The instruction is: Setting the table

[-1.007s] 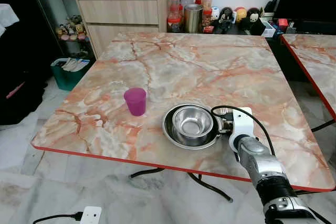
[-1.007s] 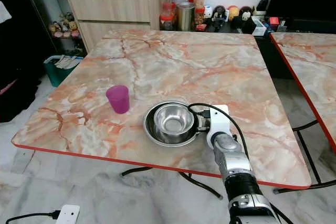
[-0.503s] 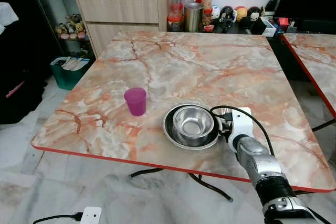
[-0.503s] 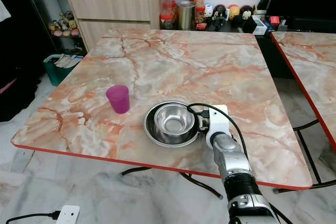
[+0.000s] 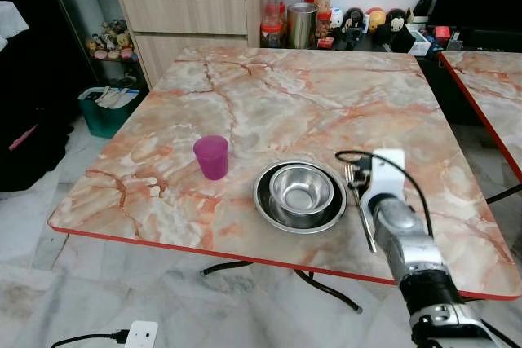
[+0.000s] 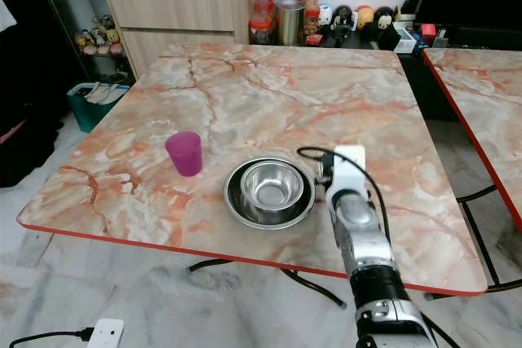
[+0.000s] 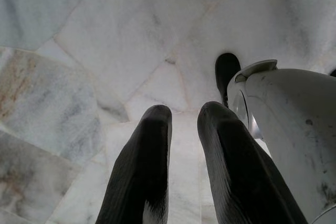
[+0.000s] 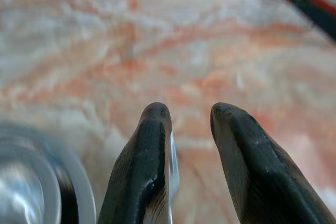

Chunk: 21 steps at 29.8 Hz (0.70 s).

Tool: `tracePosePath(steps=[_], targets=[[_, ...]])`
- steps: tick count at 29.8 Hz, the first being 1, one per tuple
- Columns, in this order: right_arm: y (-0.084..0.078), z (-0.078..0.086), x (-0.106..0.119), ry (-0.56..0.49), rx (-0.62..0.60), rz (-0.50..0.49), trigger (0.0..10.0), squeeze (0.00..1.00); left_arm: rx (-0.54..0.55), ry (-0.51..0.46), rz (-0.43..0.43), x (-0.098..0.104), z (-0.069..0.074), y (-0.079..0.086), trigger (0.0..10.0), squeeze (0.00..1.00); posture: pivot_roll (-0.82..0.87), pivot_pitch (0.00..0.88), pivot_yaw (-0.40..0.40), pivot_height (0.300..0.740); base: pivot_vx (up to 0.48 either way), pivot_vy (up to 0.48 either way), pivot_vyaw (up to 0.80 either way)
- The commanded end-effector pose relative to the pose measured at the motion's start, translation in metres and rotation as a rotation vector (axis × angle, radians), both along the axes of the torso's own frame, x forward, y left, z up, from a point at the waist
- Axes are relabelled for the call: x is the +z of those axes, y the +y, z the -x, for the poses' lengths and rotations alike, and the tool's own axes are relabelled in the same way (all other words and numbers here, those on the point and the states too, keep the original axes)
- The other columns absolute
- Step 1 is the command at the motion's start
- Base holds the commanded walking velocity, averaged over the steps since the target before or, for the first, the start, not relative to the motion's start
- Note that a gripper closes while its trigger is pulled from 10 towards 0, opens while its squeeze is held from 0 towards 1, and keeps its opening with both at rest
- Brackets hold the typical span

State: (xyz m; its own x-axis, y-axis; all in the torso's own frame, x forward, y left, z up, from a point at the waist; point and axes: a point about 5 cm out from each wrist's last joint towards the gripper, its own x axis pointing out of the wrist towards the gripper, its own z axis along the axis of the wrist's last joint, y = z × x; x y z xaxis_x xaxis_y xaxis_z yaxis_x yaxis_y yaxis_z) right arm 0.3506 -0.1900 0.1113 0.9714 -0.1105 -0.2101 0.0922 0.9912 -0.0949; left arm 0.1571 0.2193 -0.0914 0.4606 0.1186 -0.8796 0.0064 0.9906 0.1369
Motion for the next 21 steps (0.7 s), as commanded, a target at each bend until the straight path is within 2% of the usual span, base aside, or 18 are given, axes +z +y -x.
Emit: tracePosePath(steps=[1, 6, 10, 12, 21], targets=[[0.002, -0.003, 0.013, -0.067, -0.001, 0.001, 10.0, 0.00, -0.008, -0.012, -0.003, 0.002, -0.003, 0.001, 10.0, 0.00, 0.06, 0.000, 0.022, 0.728, 0.000, 0.000, 0.00], [0.000, -0.004, 0.027, -0.177, -0.034, -0.019, 10.0, 0.00, -0.021, -0.013, -0.014, 0.002, -0.003, 0.001, 10.0, 0.00, 0.06, 0.000, 0.012, 0.728, 0.000, 0.000, 0.00], [0.010, -0.004, 0.033, -0.217, 0.020, -0.017, 10.0, 0.00, -0.060, -0.005, -0.028, 0.002, -0.003, 0.000, 10.0, 0.00, 0.05, 0.000, 0.012, 0.728, 0.000, 0.000, 0.00], [0.014, -0.005, 0.036, -0.234, 0.019, -0.004, 10.0, 0.00, -0.094, 0.021, -0.067, 0.001, -0.003, 0.002, 10.0, 0.00, 0.05, 0.000, 0.015, 0.728, 0.000, -0.274, 0.00], [0.020, -0.003, 0.035, -0.253, 0.025, -0.016, 10.0, 0.00, -0.102, 0.028, -0.059, 0.000, 0.000, 0.002, 10.0, 0.00, 0.03, 0.000, 0.025, 0.728, 0.000, -0.403, 0.00]])
